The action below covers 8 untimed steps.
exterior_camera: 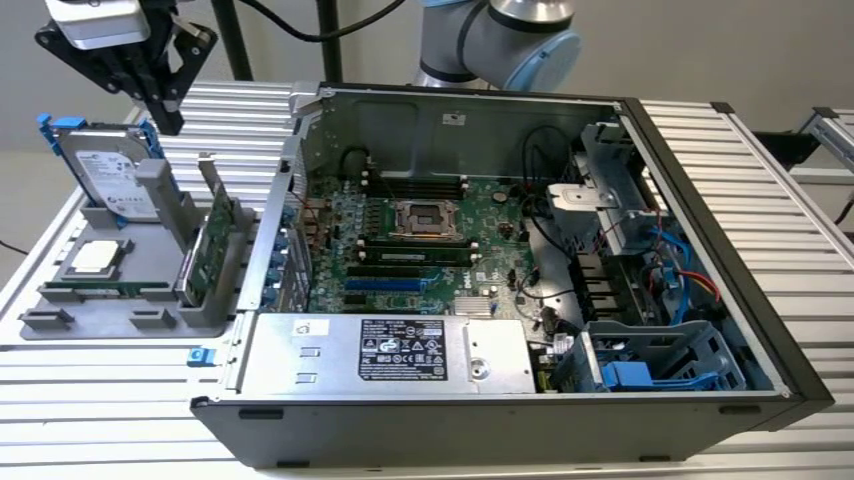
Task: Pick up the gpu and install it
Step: 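Reach for the gpu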
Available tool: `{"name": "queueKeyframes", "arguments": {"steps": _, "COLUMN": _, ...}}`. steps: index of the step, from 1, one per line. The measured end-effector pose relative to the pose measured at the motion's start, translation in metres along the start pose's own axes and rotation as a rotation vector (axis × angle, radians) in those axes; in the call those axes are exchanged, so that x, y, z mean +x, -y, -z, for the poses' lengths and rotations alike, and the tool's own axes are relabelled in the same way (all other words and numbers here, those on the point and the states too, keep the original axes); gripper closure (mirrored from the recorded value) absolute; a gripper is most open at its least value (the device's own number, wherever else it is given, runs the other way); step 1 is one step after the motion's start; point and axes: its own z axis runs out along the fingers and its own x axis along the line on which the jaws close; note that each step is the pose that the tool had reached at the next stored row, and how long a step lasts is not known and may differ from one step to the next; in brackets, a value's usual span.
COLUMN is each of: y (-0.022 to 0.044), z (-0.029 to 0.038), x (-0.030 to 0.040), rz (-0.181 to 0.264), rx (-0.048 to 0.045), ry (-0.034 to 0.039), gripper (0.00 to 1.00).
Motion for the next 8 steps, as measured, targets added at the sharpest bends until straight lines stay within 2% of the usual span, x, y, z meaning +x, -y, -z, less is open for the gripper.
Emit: {"name": "queueKeyframes", "arguments": {"steps": 8, "y": 0.0006, "z": 0.0002, "x": 0.0087, "rz": 0.0, "rx": 0.0, "ry": -0.0001, "gripper": 1.0}}
